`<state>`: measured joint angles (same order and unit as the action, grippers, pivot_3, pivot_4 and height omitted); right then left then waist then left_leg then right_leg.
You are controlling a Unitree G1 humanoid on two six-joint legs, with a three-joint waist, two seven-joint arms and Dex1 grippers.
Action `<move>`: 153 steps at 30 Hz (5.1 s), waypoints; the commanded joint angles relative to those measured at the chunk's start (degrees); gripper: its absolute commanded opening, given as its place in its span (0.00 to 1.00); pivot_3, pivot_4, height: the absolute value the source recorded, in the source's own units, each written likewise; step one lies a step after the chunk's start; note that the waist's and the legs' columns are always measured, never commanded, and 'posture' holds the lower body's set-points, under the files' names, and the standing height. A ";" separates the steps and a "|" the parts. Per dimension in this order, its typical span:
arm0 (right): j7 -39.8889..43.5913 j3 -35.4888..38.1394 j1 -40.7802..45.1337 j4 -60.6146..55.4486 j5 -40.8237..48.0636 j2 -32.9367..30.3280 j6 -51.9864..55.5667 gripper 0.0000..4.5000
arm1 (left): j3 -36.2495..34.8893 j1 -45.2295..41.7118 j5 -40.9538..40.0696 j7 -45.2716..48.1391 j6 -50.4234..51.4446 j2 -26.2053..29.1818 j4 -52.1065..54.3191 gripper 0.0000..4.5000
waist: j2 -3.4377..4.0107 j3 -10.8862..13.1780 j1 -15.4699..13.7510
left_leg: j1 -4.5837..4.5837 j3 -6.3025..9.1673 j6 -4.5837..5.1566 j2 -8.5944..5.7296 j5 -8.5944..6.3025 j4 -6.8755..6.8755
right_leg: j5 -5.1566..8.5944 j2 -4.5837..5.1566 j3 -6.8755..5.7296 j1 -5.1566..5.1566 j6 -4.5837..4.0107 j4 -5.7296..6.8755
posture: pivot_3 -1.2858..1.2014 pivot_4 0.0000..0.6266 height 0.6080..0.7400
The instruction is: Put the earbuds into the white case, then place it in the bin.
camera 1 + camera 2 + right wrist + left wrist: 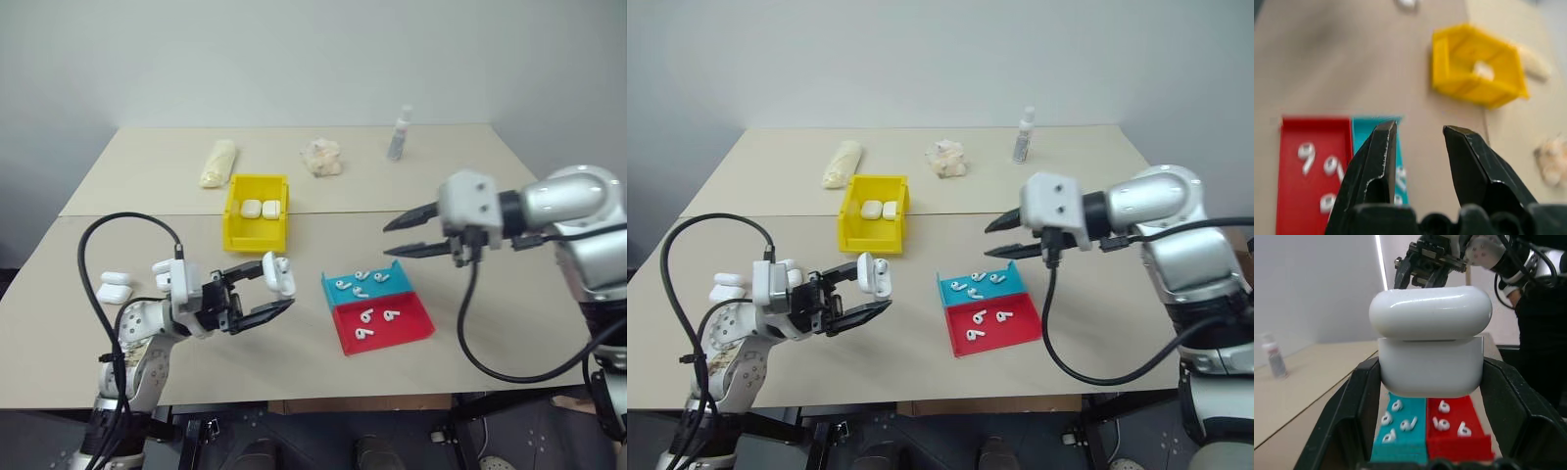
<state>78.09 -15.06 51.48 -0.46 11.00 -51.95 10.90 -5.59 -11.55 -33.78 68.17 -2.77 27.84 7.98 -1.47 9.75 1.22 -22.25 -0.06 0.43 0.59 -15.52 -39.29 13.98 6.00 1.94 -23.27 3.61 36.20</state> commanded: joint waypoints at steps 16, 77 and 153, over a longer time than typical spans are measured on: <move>6.31 -21.30 23.01 47.11 -31.05 17.85 -35.48 0.43 | 0.46 4.77 1.35 -3.99 -1.81 -1.14 5.69 0.61 | 0.03 0.03 0.07 | -0.09 -0.07 -0.04 0.06 0.02 0.00 | -0.03 -0.01 0.00 -0.18 -0.05 0.02 | 0.52 0.24 1.00; -10.38 -23.09 28.24 69.65 -47.05 25.56 -60.78 0.43 | 1.08 7.72 2.44 -7.17 -1.90 -0.43 8.59 0.61 | 0.05 0.04 1.53 | -0.28 -0.14 -0.35 0.13 0.20 0.22 | -0.06 -0.14 0.40 -0.88 -0.14 0.81 | 0.52 0.24 1.00; -18.16 24.05 -6.28 -16.89 11.87 13.02 12.25 0.20 | 6.54 -8.83 -4.68 -6.05 5.18 -6.92 6.92 0.61 | 0.04 0.03 -0.31 | -0.62 0.02 -0.31 0.17 0.18 -0.02 | -0.07 -0.18 0.32 -0.98 -0.16 0.83 | 0.52 0.24 1.00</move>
<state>63.69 4.02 45.74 -10.77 16.66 -38.83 16.80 0.52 -19.12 -37.05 61.47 2.12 21.41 14.19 -1.43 9.78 0.91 -22.86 -0.03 0.12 0.76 -15.34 -39.32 13.91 5.81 2.26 -24.21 3.44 37.02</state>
